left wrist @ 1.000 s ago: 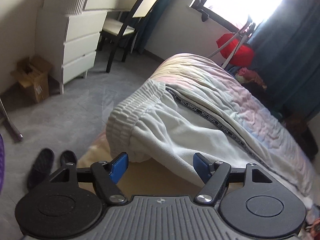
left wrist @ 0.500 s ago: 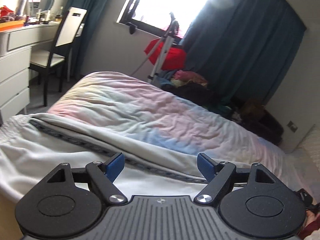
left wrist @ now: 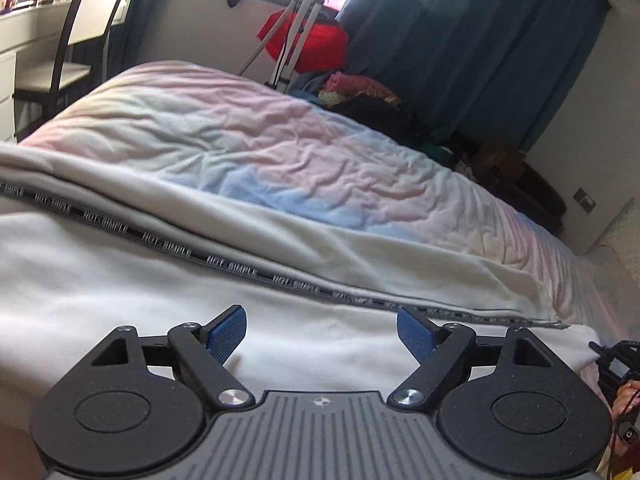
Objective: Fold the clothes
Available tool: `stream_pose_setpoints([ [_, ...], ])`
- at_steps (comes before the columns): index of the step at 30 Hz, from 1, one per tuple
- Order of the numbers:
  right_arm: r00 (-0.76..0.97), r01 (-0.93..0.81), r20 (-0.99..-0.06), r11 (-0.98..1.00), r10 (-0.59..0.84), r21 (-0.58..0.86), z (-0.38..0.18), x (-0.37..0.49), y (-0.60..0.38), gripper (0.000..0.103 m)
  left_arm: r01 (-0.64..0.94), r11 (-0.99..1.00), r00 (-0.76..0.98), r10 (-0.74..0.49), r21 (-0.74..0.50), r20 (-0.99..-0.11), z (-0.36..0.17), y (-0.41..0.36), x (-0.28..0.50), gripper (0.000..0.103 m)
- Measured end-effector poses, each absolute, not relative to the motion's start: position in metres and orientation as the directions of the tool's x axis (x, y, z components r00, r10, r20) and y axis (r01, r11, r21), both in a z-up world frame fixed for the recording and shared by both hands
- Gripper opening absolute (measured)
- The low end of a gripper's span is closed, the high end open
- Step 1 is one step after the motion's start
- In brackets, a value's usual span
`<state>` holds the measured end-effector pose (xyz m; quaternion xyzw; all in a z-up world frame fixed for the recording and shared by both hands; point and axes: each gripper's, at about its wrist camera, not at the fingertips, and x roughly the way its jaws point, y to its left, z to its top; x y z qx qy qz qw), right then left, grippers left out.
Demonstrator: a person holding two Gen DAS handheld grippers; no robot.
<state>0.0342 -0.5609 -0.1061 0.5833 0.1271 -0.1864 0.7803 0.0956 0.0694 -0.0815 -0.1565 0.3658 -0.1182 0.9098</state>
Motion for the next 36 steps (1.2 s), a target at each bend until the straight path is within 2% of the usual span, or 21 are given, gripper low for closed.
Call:
stream_pose_setpoints([
  [2, 0.887, 0.461, -0.429, 0.252, -0.172, 0.851, -0.101, 0.029, -0.557, 0.006, 0.082, 0.929, 0.686, -0.316, -0.362, -0.655, -0.088, 0.075, 0.093, 0.084],
  [7, 0.843, 0.536, -0.515, 0.168, -0.156, 0.827, -0.112, 0.026, -0.557, 0.008, 0.091, 0.919, 0.696, -0.335, -0.385, -0.635, -0.081, 0.079, 0.08, 0.084],
  [11, 0.854, 0.519, -0.508, 0.124, -0.113, 0.846, -0.111, 0.023, -0.552, 0.013, 0.089, 0.912, 0.708, -0.341, -0.401, -0.619, -0.077, 0.08, 0.074, 0.084],
  [13, 0.851, 0.525, -0.519, 0.132, -0.082, 0.84, -0.11, 0.023, -0.545, 0.032, 0.085, 0.932, 0.729, -0.3, -0.354, -0.615, -0.074, 0.08, 0.072, 0.084],
  [15, 0.853, 0.522, -0.519, 0.111, -0.053, 0.846, -0.112, 0.021, -0.539, 0.069, 0.075, 0.946, 0.749, -0.262, -0.315, -0.609, -0.071, 0.078, 0.07, 0.084],
  [17, 0.849, 0.528, -0.528, 0.086, -0.03, 0.845, -0.115, 0.022, -0.534, 0.072, 0.064, 0.95, 0.755, -0.246, -0.305, -0.607, -0.07, 0.079, 0.07, 0.084],
  [22, 0.874, 0.483, -0.485, 0.039, 0.045, 0.875, -0.132, 0.039, -0.531, 0.072, 0.028, 0.953, 0.753, -0.218, -0.301, -0.621, -0.075, 0.081, 0.076, 0.084],
  [28, 0.868, 0.497, -0.496, 0.107, -0.037, 0.861, -0.144, 0.064, -0.551, 0.068, -0.009, 0.958, 0.75, -0.182, -0.285, -0.636, -0.08, 0.082, 0.08, 0.084],
  [29, 0.865, 0.502, -0.499, 0.133, -0.059, 0.854, -0.144, 0.066, -0.555, 0.065, -0.013, 0.959, 0.75, -0.177, -0.281, -0.637, -0.08, 0.082, 0.08, 0.084],
  [31, 0.856, 0.517, -0.51, 0.172, -0.087, 0.838, -0.146, 0.069, -0.56, 0.05, -0.015, 0.959, 0.75, -0.175, -0.281, -0.638, -0.08, 0.082, 0.08, 0.084],
  [32, 0.849, 0.528, -0.52, 0.183, -0.094, 0.829, -0.146, 0.069, -0.561, 0.029, -0.017, 0.959, 0.752, -0.175, -0.284, -0.636, -0.08, 0.082, 0.08, 0.084],
  [33, 0.845, 0.535, -0.526, 0.194, -0.099, 0.822, -0.145, 0.068, -0.561, 0.022, -0.017, 0.957, 0.753, -0.177, -0.288, -0.633, -0.079, 0.082, 0.08, 0.084],
  [36, 0.86, 0.51, -0.488, 0.264, -0.148, 0.819, -0.129, 0.065, -0.56, 0.015, -0.007, 0.956, 0.759, -0.186, -0.294, -0.624, -0.078, 0.081, 0.079, 0.084],
])
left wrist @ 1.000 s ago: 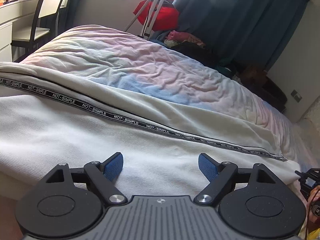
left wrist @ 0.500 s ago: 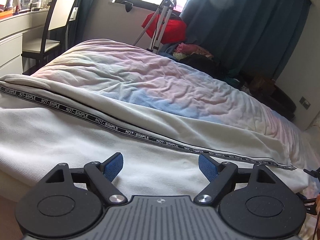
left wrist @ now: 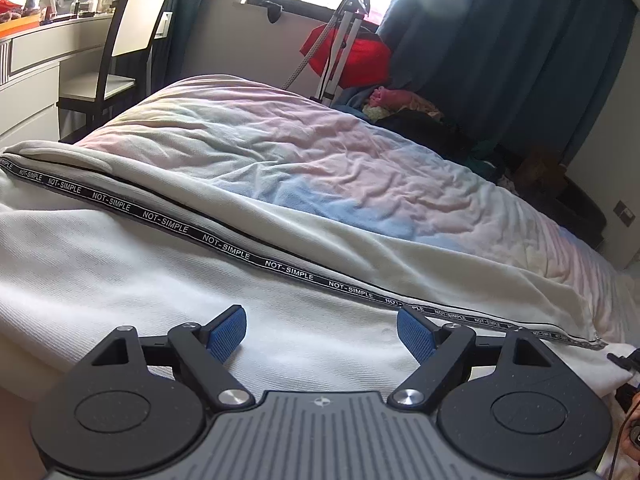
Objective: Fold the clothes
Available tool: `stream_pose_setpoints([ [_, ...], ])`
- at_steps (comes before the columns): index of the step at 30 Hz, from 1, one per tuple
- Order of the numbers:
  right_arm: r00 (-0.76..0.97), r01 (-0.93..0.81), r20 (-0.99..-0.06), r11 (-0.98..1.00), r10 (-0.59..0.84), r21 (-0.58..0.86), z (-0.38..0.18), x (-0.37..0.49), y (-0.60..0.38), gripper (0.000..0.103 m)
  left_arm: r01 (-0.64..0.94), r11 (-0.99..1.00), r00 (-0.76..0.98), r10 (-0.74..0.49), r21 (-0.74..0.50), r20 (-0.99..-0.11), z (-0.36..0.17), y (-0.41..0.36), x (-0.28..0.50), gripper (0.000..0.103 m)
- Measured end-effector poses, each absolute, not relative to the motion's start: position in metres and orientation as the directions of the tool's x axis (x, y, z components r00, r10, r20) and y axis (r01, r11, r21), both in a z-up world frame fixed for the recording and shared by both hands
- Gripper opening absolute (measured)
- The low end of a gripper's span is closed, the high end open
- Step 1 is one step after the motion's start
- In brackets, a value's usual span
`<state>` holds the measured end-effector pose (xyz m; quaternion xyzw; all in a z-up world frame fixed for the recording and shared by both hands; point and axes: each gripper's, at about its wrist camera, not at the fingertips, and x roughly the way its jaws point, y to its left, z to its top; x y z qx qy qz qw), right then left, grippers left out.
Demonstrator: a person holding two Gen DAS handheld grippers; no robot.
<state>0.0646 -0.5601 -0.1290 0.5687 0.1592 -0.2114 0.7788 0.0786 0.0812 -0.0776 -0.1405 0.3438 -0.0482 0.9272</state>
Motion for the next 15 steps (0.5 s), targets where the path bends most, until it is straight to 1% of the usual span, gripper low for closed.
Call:
stream_pose_setpoints([
  [2, 0.882, 0.471, -0.435, 0.31, -0.181, 0.826, -0.118, 0.061, -0.561, 0.015, -0.003, 0.958, 0.761, -0.184, -0.287, -0.622, -0.077, 0.08, 0.077, 0.084],
  [3, 0.883, 0.469, -0.43, 0.321, -0.188, 0.823, -0.116, 0.06, -0.563, 0.015, -0.002, 0.959, 0.761, -0.183, -0.284, -0.622, -0.077, 0.079, 0.076, 0.084],
  [5, 0.867, 0.498, -0.462, 0.314, -0.187, 0.808, -0.12, 0.059, -0.566, 0.015, -0.002, 0.959, 0.759, -0.183, -0.282, -0.625, -0.078, 0.079, 0.075, 0.084],
  [7, 0.848, 0.53, -0.504, 0.259, -0.163, 0.808, -0.13, 0.059, -0.57, 0.016, -0.003, 0.961, 0.758, -0.177, -0.275, -0.627, -0.078, 0.078, 0.075, 0.084],
  [10, 0.864, 0.503, -0.492, 0.159, -0.105, 0.849, -0.146, 0.054, -0.575, 0.022, -0.004, 0.968, 0.76, -0.16, -0.25, -0.631, -0.078, 0.076, 0.075, 0.084],
  [11, 0.875, 0.485, -0.477, 0.136, -0.087, 0.864, -0.15, 0.052, -0.576, 0.028, -0.005, 0.971, 0.76, -0.153, -0.241, -0.631, -0.078, 0.076, 0.075, 0.085],
  [12, 0.886, 0.464, -0.459, 0.122, -0.07, 0.877, -0.152, 0.051, -0.576, 0.04, -0.005, 0.972, 0.761, -0.148, -0.234, -0.632, -0.078, 0.075, 0.075, 0.085],
  [13, 0.897, 0.443, -0.439, 0.126, -0.056, 0.888, -0.153, 0.052, -0.575, 0.047, -0.004, 0.974, 0.761, -0.145, -0.228, -0.633, -0.078, 0.074, 0.075, 0.085],
  [14, 0.906, 0.422, -0.421, 0.137, -0.043, 0.896, -0.154, 0.053, -0.574, 0.058, -0.003, 0.976, 0.76, -0.14, -0.219, -0.634, -0.079, 0.074, 0.076, 0.085],
  [15, 0.912, 0.409, -0.409, 0.153, -0.032, 0.9, -0.153, 0.056, -0.573, 0.062, -0.006, 0.978, 0.76, -0.132, -0.209, -0.637, -0.08, 0.073, 0.076, 0.085],
])
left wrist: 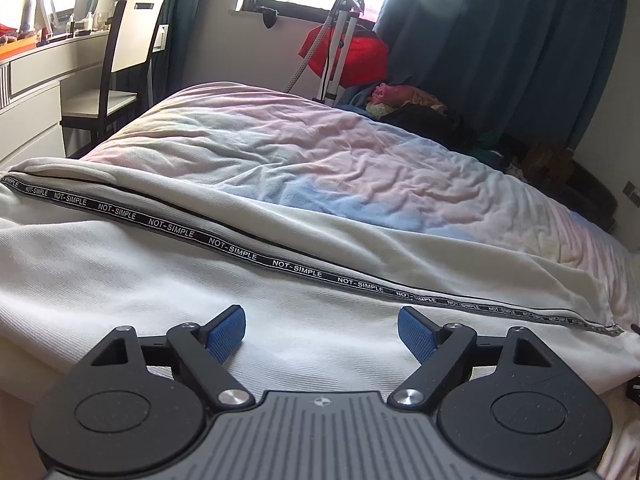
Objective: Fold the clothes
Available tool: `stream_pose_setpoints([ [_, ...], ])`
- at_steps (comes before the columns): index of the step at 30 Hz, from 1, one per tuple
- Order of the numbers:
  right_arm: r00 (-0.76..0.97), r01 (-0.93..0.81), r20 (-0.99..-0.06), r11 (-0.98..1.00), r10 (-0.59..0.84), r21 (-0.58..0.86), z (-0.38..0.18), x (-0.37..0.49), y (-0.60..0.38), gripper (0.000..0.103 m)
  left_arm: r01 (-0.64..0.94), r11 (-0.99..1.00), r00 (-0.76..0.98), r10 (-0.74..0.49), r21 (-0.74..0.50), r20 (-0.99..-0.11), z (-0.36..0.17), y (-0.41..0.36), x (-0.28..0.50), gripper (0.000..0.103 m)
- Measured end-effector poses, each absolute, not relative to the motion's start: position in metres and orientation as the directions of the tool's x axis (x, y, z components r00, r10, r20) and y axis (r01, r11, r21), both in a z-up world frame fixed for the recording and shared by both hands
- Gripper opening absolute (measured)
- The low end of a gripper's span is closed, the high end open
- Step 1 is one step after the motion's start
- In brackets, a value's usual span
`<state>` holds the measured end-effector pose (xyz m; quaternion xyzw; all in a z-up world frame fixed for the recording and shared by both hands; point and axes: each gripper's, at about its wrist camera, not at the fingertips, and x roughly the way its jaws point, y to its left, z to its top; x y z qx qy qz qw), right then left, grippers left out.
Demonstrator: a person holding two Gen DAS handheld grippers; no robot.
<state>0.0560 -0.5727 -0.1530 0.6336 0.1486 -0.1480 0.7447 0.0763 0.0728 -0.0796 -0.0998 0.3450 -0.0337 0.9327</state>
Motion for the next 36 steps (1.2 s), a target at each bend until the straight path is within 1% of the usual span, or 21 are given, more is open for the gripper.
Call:
stream_pose_setpoints([
  [2, 0.909, 0.41, -0.417, 0.204, -0.01, 0.889, -0.151, 0.066, -0.569, 0.062, -0.011, 0.981, 0.758, -0.117, -0.192, -0.642, -0.081, 0.071, 0.078, 0.085],
  [4, 0.885, 0.453, -0.465, 0.267, -0.018, 0.851, -0.149, 0.077, -0.565, 0.062, -0.017, 0.984, 0.756, -0.105, -0.179, -0.646, -0.084, 0.069, 0.08, 0.085],
  [5, 0.871, 0.477, -0.491, 0.297, -0.033, 0.827, -0.147, 0.081, -0.564, 0.054, -0.014, 0.986, 0.752, -0.098, -0.164, -0.652, -0.086, 0.067, 0.081, 0.085],
  [6, 0.856, 0.504, -0.514, 0.318, -0.059, 0.803, -0.145, 0.084, -0.563, 0.036, -0.01, 0.989, 0.747, -0.091, -0.148, -0.658, -0.088, 0.065, 0.082, 0.085],
  [7, 0.84, 0.532, -0.536, 0.335, -0.09, 0.778, -0.143, 0.086, -0.562, 0.024, -0.005, 0.991, 0.743, -0.084, -0.132, -0.664, -0.09, 0.062, 0.083, 0.085],
  [8, 0.833, 0.544, -0.542, 0.345, -0.11, 0.765, -0.141, 0.086, -0.562, 0.017, 0.0, 0.994, 0.734, -0.073, -0.107, -0.675, -0.093, 0.059, 0.085, 0.086],
  [9, 0.835, 0.541, -0.535, 0.357, -0.124, 0.761, -0.138, 0.086, -0.562, 0.013, 0.005, 0.996, 0.725, -0.062, -0.085, -0.686, -0.097, 0.054, 0.086, 0.088],
  [11, 0.835, 0.539, -0.526, 0.43, -0.16, 0.725, -0.126, 0.087, -0.557, 0.012, 0.023, 0.999, 0.71, -0.048, -0.045, -0.703, -0.107, 0.045, 0.086, 0.091],
  [14, 0.828, 0.532, -0.505, 0.625, -0.242, 0.571, -0.094, 0.094, -0.533, 0.012, 0.026, 1.0, 0.71, -0.016, 0.003, -0.704, -0.116, 0.036, 0.088, 0.094],
  [17, 0.849, 0.485, -0.419, 0.792, -0.323, 0.37, -0.058, 0.096, -0.492, 0.012, -0.002, 0.999, 0.719, -0.025, -0.038, -0.694, -0.114, 0.04, 0.09, 0.095],
  [19, 0.872, 0.438, -0.353, 0.861, -0.339, 0.258, -0.039, 0.096, -0.46, 0.012, -0.017, 0.999, 0.727, -0.021, -0.049, -0.686, -0.112, 0.044, 0.09, 0.095],
  [22, 0.919, 0.343, -0.244, 0.934, -0.311, 0.101, -0.016, 0.094, -0.404, 0.012, -0.043, 0.995, 0.739, -0.028, -0.09, -0.673, -0.106, 0.052, 0.087, 0.094],
  [24, 0.953, 0.248, -0.178, 0.969, -0.246, -0.007, -0.008, 0.095, -0.362, 0.012, -0.061, 0.988, 0.751, -0.048, -0.141, -0.658, -0.101, 0.059, 0.084, 0.094],
  [26, 0.977, 0.147, -0.139, 0.984, -0.16, -0.101, -0.009, 0.095, -0.32, 0.012, -0.078, 0.978, 0.766, -0.065, -0.193, -0.639, -0.095, 0.066, 0.08, 0.094],
  [27, 0.984, 0.096, -0.133, 0.985, -0.115, -0.144, -0.014, 0.094, -0.301, 0.012, -0.087, 0.974, 0.774, -0.065, -0.208, -0.629, -0.093, 0.069, 0.079, 0.094],
  [30, 0.983, -0.081, -0.18, 0.947, 0.025, -0.312, -0.044, 0.09, -0.236, 0.012, -0.12, 0.965, 0.801, -0.044, -0.232, -0.598, -0.084, 0.077, 0.074, 0.094],
  [33, 0.942, -0.262, -0.306, 0.874, 0.14, -0.409, -0.082, 0.087, -0.191, 0.012, -0.138, 0.953, 0.809, -0.048, -0.269, -0.585, -0.077, 0.086, 0.071, 0.094],
  [35, 0.903, -0.352, -0.396, 0.817, 0.168, -0.457, -0.105, 0.08, -0.167, 0.013, -0.145, 0.942, 0.812, -0.061, -0.303, -0.581, -0.073, 0.092, 0.07, 0.094],
  [36, 0.894, -0.373, -0.415, 0.798, 0.171, -0.474, -0.112, 0.077, -0.161, 0.013, -0.148, 0.938, 0.813, -0.065, -0.314, -0.579, -0.072, 0.093, 0.07, 0.094],
])
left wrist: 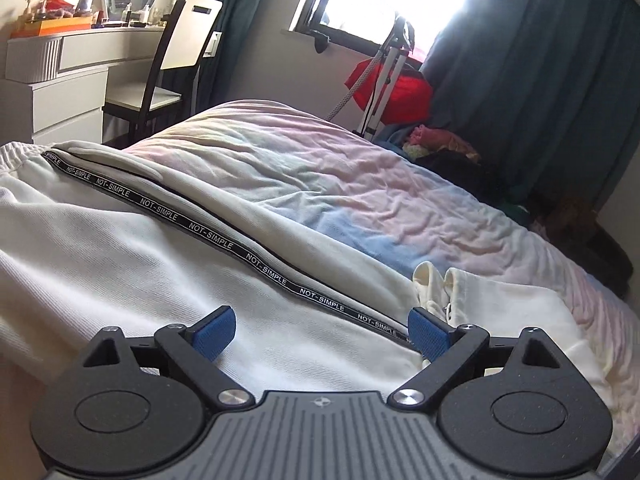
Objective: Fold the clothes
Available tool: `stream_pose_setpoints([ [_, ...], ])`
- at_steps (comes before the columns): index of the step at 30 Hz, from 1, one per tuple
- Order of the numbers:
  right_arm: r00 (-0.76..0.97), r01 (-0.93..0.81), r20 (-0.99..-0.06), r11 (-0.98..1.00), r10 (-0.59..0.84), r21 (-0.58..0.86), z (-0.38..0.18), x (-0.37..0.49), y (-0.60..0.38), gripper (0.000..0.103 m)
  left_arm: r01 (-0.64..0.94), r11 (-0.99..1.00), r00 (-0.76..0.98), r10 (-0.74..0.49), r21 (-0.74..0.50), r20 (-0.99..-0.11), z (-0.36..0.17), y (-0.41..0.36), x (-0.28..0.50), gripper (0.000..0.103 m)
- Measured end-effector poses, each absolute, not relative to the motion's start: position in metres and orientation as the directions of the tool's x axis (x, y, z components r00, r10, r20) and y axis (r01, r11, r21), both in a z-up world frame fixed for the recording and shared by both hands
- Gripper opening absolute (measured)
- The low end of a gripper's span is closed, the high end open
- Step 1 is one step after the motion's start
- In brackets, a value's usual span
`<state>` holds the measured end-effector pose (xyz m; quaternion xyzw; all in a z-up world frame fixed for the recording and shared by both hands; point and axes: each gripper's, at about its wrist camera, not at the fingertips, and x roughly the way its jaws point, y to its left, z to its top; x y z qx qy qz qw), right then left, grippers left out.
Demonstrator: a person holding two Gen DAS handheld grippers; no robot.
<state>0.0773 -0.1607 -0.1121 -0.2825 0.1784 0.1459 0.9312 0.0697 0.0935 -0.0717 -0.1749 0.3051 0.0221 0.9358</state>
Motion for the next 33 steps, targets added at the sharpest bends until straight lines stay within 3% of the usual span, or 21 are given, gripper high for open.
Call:
stream_pose_setpoints([
  [4, 0.899, -0.352, -0.405, 0.823, 0.166, -0.445, -0.106, 0.072, -0.165, 0.013, -0.13, 0.93, 0.83, -0.087, -0.343, -0.551, -0.065, 0.098, 0.071, 0.094],
  [10, 0.915, -0.393, -0.253, 0.832, 0.313, -0.391, -0.076, 0.044, -0.118, 0.013, -0.106, 0.912, 0.855, -0.12, -0.396, -0.505, -0.059, 0.108, 0.079, 0.094],
  [17, 0.831, -0.489, -0.425, 0.834, 0.359, -0.253, -0.101, 0.062, -0.097, 0.019, -0.114, 0.883, 0.84, -0.158, -0.455, -0.518, -0.064, 0.129, 0.086, 0.094],
  [19, 0.809, -0.513, -0.446, 0.83, 0.383, -0.219, -0.093, 0.065, -0.1, 0.036, -0.107, 0.884, 0.837, -0.167, -0.454, -0.521, -0.064, 0.13, 0.087, 0.094],
  [20, 0.789, -0.534, -0.457, 0.826, 0.41, -0.181, -0.087, 0.065, -0.102, 0.064, -0.1, 0.888, 0.836, -0.17, -0.45, -0.522, -0.064, 0.129, 0.088, 0.094],
  [21, 0.772, -0.548, -0.461, 0.825, 0.437, -0.135, -0.083, 0.064, -0.105, 0.086, -0.093, 0.891, 0.835, -0.174, -0.445, -0.522, -0.064, 0.128, 0.088, 0.094],
  [26, 0.773, -0.515, -0.428, 0.857, 0.468, 0.009, -0.052, 0.035, -0.14, 0.086, -0.04, 0.934, 0.834, -0.164, -0.355, -0.527, -0.063, 0.112, 0.084, 0.094],
  [31, 0.853, -0.348, -0.38, 0.932, 0.359, 0.098, -0.026, 0.033, -0.191, 0.085, 0.037, 0.972, 0.83, -0.158, -0.23, -0.535, -0.064, 0.087, 0.075, 0.094],
  [32, 0.865, -0.294, -0.388, 0.948, 0.317, 0.119, -0.026, 0.037, -0.202, 0.08, 0.052, 0.976, 0.827, -0.161, -0.211, -0.539, -0.065, 0.082, 0.073, 0.094],
  [33, 0.875, -0.234, -0.401, 0.962, 0.271, 0.139, -0.028, 0.044, -0.212, 0.068, 0.065, 0.978, 0.823, -0.164, -0.197, -0.544, -0.067, 0.078, 0.072, 0.094],
])
